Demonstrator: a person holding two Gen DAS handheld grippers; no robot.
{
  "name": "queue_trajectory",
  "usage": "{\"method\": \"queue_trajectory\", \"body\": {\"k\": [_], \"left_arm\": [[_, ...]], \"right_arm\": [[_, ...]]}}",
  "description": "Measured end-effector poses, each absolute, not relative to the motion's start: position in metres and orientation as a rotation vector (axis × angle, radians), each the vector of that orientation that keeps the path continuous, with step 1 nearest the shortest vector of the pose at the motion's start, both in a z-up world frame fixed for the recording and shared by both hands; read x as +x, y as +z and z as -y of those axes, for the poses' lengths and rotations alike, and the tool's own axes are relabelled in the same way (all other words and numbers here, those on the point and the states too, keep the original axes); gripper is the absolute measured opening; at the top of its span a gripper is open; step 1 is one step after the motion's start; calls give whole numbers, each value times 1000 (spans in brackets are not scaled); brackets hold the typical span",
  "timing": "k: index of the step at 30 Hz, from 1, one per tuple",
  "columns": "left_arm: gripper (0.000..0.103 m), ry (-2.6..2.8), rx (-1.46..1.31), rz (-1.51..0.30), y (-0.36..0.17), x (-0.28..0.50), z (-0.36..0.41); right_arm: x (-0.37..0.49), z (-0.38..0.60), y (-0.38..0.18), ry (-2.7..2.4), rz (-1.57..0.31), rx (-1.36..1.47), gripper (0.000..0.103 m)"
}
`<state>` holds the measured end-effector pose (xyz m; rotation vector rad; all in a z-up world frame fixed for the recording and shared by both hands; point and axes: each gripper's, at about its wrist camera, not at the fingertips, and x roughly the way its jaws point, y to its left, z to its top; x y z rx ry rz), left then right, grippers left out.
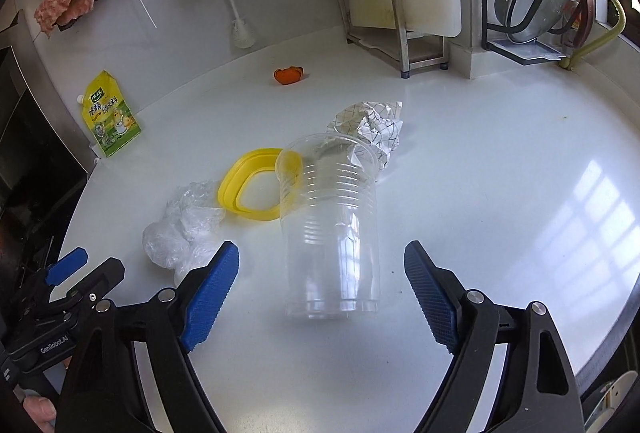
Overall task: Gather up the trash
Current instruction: 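Reach the right tool to the clear plastic cup and close on it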
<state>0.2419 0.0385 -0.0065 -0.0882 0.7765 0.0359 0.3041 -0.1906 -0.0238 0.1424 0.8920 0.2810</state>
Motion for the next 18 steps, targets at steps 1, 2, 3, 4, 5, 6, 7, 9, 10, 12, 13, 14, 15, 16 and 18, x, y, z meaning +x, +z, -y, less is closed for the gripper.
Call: {"method": "queue_trajectory", "body": {"k": [1, 2, 3, 4, 5, 6, 7, 9, 10, 12, 13, 14, 15, 16, 18], "left_arm": [[94, 37, -88, -777, -7, 242, -39], [94, 38, -88, -777, -7, 242, -39], [94, 36, -89, -777, -7, 241, -39], [94, 35, -90, -777, -7, 242, -39], [94, 34, -92, -777, -7, 242, -39], [94, 33, -94, -778, -7, 242, -39], [94, 33, -95, -780, -7, 242, -39], [94, 32, -93, -783, -9, 243, -39], [94, 32, -92, -785, -9, 243, -38], [94, 32, -94, -788, -10, 243, -38], [94, 31, -96, -788, -10, 243, -38], [94, 31, -96, -787, -10, 243, -38], [94, 31, -95, -786, -9, 243, -37], [94, 30, -95, -786, -9, 243, -37], [94, 27, -98, -790, -9, 244, -35]], "right_arm": [[308, 188, -26, 279, -902, 136, 81], [311, 186, -28, 277, -908, 130, 81], [313, 184, -30, 273, -912, 125, 81], [316, 183, -31, 268, -916, 119, 81], [318, 183, -32, 263, -919, 116, 81], [321, 182, -33, 261, -922, 118, 81], [322, 183, -33, 260, -924, 121, 81], [327, 184, -35, 255, -933, 128, 81], [328, 183, -36, 256, -937, 131, 81], [331, 181, -39, 253, -947, 120, 81], [332, 179, -40, 246, -948, 105, 81], [332, 177, -41, 240, -946, 91, 81], [331, 176, -42, 233, -941, 77, 81], [330, 175, -42, 227, -936, 64, 81], [329, 175, -42, 226, -926, 52, 79]]}}
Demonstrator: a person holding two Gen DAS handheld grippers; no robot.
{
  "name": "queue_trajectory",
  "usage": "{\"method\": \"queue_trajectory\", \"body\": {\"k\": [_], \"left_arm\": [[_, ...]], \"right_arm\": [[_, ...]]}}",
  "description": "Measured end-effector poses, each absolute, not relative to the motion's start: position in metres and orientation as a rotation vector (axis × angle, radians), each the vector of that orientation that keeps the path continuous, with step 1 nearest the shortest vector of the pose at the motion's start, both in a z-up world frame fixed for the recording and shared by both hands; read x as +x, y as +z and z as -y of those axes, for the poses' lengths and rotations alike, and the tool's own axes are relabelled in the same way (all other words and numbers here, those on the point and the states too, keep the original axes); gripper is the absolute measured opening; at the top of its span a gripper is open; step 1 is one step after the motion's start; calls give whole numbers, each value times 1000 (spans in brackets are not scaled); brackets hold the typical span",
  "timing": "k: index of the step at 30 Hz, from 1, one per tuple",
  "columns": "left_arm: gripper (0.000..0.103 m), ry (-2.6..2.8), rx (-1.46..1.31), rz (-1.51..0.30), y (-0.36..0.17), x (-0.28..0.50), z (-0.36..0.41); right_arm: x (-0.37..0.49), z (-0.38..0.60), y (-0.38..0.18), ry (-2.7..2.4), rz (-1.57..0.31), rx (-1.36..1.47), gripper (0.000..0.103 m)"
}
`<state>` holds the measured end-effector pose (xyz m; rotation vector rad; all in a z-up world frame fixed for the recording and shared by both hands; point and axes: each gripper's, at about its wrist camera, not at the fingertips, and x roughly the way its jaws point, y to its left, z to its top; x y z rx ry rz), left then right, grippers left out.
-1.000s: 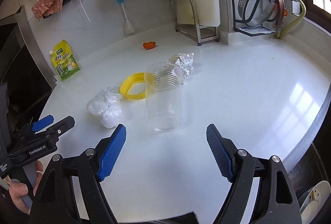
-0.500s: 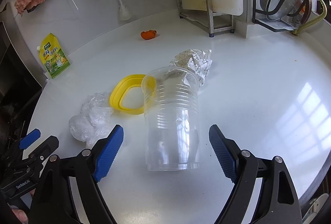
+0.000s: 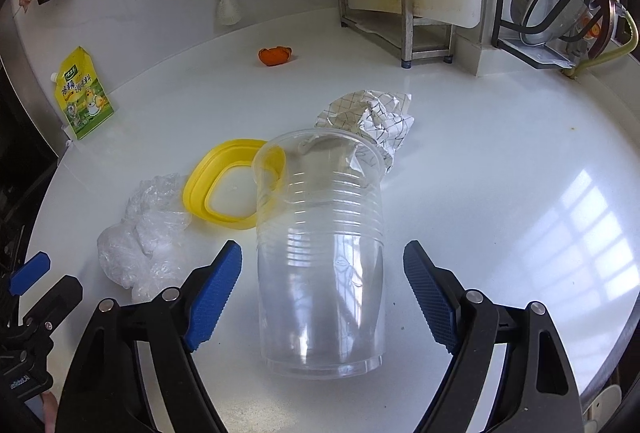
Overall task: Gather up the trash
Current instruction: 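Reach the right tool to the clear plastic cup and close on it, then grasp the clear plastic bag with the left tool while the right tool holds the cup, then carry the plastic bag and cup over the basket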
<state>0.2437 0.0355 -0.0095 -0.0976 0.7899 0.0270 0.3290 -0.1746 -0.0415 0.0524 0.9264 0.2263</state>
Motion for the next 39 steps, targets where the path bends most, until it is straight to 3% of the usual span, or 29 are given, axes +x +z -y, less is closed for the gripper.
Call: {"method": "queue_trajectory", "body": {"k": [2, 3, 26, 27, 34, 39], "left_arm": [[94, 20, -99, -793, -10, 244, -33], [94, 15, -98, -792, -9, 244, -31], [95, -41, -99, -916, -32, 291, 32], [93, -41, -99, -910, -33, 291, 32], [52, -49, -91, -895, -35, 291, 34], [42, -66, -103, -879, -31, 285, 32]], "right_arm": [[327, 175, -40, 237, -923, 54, 58], [327, 175, -39, 239, -924, 55, 54], [245, 275, -8, 230, -770, 245, 52], [243, 277, -8, 230, -767, 250, 52], [233, 280, -7, 255, -742, 285, 53], [229, 278, -8, 261, -740, 278, 53]]}}
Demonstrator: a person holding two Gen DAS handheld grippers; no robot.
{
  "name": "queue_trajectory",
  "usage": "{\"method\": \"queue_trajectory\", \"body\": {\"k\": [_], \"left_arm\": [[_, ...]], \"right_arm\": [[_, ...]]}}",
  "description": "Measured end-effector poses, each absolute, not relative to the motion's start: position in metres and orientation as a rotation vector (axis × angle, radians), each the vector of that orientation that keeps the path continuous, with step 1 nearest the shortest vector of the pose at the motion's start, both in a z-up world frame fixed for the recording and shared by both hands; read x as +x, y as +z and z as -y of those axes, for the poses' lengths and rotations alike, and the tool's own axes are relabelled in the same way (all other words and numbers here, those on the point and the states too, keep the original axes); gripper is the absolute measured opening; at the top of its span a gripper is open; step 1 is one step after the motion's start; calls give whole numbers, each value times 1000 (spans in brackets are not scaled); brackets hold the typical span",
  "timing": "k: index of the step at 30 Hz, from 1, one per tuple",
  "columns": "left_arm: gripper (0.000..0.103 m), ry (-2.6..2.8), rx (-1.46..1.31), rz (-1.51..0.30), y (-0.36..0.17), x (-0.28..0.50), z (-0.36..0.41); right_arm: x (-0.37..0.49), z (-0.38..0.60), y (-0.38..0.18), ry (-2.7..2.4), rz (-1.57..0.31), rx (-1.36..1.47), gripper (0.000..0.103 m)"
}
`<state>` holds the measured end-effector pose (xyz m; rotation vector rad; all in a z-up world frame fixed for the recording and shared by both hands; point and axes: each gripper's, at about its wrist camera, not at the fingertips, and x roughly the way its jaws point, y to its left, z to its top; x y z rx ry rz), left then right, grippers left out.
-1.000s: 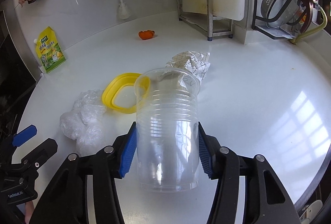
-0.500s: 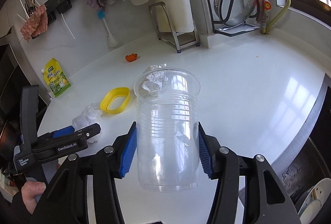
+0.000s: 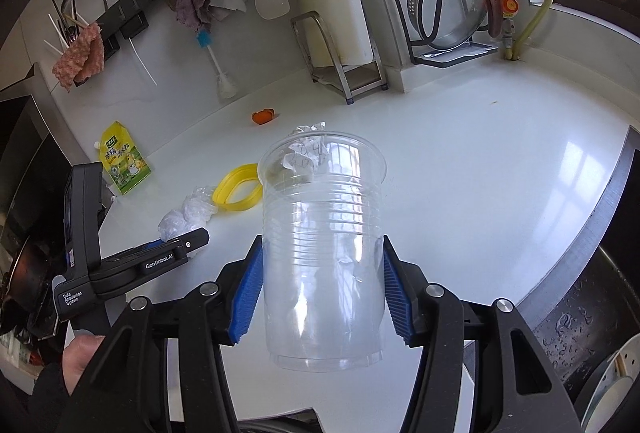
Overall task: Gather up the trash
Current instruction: 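Carry the plastic bag and cup over the basket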
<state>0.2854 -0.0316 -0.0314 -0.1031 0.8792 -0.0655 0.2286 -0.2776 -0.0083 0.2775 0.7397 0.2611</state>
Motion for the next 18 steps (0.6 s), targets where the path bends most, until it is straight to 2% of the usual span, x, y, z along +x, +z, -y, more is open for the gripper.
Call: {"method": "queue_trajectory", "body": {"k": [10, 18], "left_arm": [[41, -89, -48, -833, -7, 236, 14], [41, -123, 11, -785, 14, 173, 8]], "right_arm": [[199, 277, -13, 270, -755, 219, 53], [145, 302, -4, 218, -752, 292, 53]]}}
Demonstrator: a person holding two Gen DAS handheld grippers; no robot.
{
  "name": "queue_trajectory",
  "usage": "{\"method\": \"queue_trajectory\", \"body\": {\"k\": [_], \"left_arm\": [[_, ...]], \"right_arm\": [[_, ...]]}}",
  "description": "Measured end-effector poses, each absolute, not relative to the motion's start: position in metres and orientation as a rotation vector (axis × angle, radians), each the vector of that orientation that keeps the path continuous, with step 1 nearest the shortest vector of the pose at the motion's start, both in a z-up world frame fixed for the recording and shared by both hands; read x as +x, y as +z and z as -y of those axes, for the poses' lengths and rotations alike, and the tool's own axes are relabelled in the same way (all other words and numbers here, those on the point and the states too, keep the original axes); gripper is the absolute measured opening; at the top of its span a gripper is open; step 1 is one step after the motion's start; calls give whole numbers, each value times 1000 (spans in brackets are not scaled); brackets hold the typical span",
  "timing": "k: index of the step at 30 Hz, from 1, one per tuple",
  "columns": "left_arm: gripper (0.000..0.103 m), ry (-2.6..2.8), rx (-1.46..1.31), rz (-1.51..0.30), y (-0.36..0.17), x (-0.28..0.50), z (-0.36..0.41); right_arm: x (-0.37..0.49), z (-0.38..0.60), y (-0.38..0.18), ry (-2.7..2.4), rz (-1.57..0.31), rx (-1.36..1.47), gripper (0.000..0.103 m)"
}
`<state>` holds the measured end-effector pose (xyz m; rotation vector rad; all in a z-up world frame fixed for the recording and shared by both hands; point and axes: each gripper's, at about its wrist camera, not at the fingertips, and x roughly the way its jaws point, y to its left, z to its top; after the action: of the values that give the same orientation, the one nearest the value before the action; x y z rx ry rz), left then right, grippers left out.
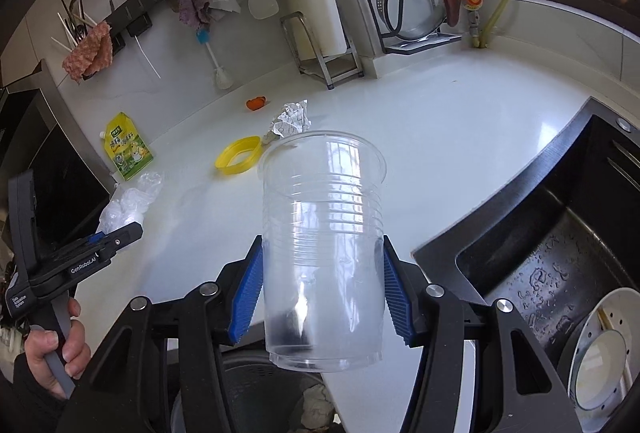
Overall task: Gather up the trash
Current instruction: 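Carry the plastic bag and cup over the basket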
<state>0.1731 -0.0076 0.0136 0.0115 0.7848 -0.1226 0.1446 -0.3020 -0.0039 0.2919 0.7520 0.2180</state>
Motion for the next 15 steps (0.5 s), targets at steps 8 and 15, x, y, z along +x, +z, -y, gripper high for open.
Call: {"method": "queue_trajectory", "body": {"k": [8, 15], "left_arm": [[41, -181, 50, -786, 21, 112, 5], [41, -235, 73, -798, 18, 67, 8]], "right_arm": [[72, 293, 0, 208, -770, 300, 53], [15, 288, 6, 197, -772, 285, 53]]}}
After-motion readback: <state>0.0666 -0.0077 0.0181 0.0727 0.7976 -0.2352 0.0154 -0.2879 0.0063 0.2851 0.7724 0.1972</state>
